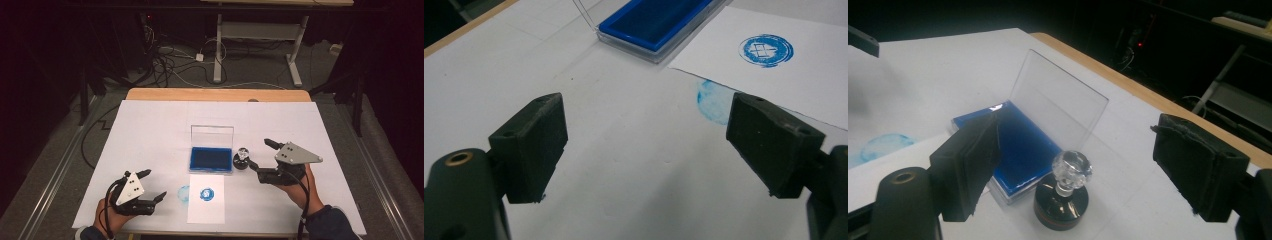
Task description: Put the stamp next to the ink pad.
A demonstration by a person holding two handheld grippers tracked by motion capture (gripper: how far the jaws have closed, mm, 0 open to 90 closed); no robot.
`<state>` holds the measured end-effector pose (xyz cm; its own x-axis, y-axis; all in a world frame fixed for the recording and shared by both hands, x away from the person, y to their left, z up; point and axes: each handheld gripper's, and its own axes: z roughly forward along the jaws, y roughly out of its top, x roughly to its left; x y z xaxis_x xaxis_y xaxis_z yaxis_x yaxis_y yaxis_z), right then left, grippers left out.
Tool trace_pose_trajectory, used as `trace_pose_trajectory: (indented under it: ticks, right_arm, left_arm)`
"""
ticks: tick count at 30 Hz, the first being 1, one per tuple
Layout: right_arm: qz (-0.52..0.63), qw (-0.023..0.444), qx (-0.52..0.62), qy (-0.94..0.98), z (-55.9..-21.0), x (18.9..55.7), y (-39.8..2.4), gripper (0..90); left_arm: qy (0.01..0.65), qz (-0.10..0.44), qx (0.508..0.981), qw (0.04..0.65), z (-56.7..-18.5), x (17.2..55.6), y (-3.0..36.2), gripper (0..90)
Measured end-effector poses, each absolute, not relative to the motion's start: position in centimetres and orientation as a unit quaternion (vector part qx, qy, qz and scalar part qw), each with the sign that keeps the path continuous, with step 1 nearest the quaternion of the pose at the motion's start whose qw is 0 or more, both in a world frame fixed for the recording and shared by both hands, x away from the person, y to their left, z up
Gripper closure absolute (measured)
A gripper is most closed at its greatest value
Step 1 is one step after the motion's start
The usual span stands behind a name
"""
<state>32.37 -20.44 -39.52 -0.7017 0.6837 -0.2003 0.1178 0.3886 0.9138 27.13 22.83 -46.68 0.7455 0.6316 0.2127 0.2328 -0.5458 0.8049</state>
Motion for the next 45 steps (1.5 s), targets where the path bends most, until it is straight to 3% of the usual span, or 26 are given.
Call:
trace_pose_trajectory:
  ticks: [30, 45]
  right_arm:
    - [0.491, 0.318, 0.235, 0.776, -40.6, 29.1, -23.5, 18.8]
    - [0.474, 0.324, 0.25, 0.78, -42.9, 27.8, -25.7, 18.2]
  left_arm:
    - [0.252, 0.245, 0.847, 0.398, -46.8, 27.2, 22.5, 15.9]
    - [0.251, 0.244, 0.847, 0.399, -46.8, 27.3, 22.4, 15.8]
